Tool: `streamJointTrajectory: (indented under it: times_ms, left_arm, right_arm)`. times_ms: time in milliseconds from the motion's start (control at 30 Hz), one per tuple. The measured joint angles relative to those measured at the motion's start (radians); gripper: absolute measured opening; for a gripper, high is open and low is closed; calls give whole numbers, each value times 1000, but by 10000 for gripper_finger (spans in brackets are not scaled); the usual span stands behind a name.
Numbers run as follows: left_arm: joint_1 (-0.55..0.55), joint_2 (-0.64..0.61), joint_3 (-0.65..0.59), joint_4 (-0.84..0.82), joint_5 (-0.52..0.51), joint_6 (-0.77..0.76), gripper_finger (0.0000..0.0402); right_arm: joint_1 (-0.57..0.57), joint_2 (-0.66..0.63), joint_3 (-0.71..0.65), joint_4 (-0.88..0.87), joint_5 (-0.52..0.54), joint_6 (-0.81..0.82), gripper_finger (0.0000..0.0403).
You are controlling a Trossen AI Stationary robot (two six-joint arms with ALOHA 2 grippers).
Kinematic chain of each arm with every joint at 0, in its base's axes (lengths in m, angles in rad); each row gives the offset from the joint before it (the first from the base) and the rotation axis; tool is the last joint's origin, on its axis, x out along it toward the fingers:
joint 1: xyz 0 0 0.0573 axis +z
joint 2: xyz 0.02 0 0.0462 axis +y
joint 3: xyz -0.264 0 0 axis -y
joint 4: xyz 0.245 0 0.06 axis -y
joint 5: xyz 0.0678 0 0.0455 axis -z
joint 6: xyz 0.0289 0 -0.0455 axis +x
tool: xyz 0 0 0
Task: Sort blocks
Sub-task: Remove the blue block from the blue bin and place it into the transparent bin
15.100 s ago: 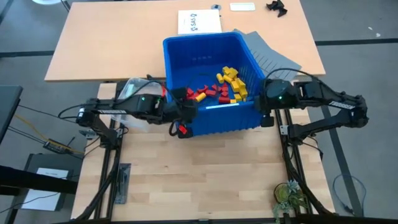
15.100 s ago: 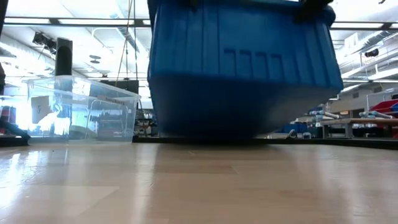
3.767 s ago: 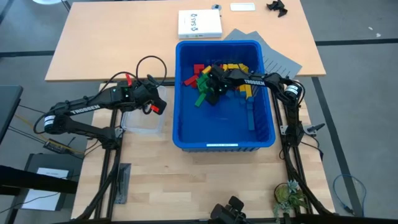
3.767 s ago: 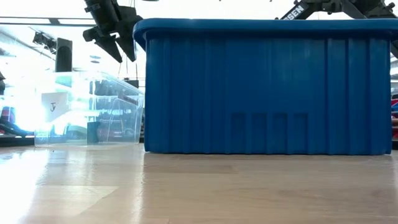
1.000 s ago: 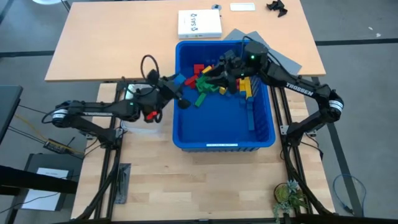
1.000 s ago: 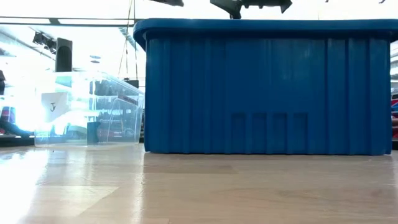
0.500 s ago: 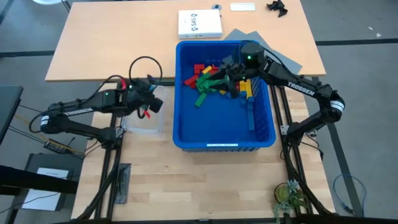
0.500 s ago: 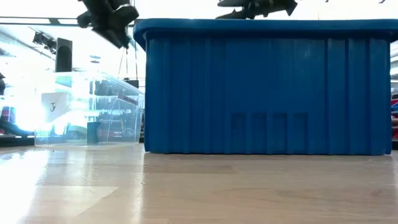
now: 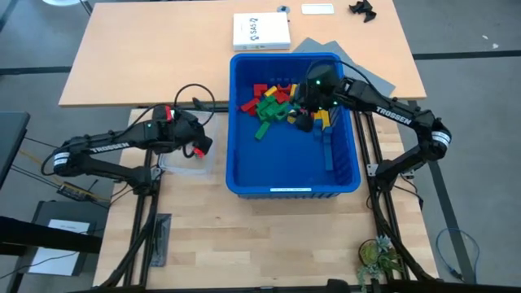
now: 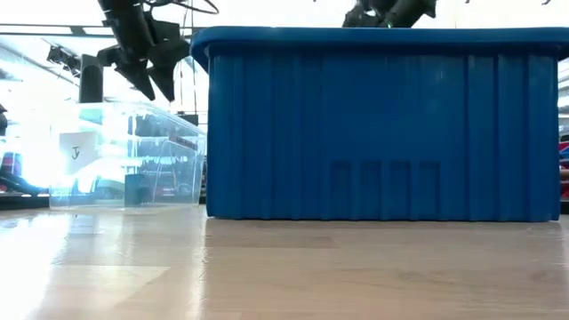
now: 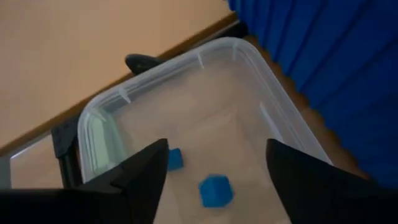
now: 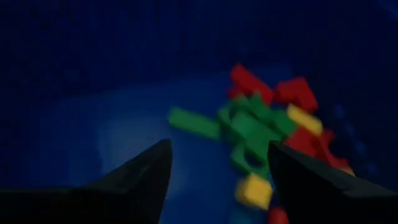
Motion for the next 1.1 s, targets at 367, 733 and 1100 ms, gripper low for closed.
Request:
streamJointTrajectory:
  times_ms: [367,733,1100]
  left_arm:
    - [0,0,-11,110,-53,56,307]
    - [-3,0,-11,108,-50,59,307]
    - [-3,0,-11,108,-49,61,307]
  right_arm:
    - [-6,177,0,-163,241,-107,275]
    - [-123,345,0,-194,303,49,242]
    - [-198,495,0,-199,270,295,224]
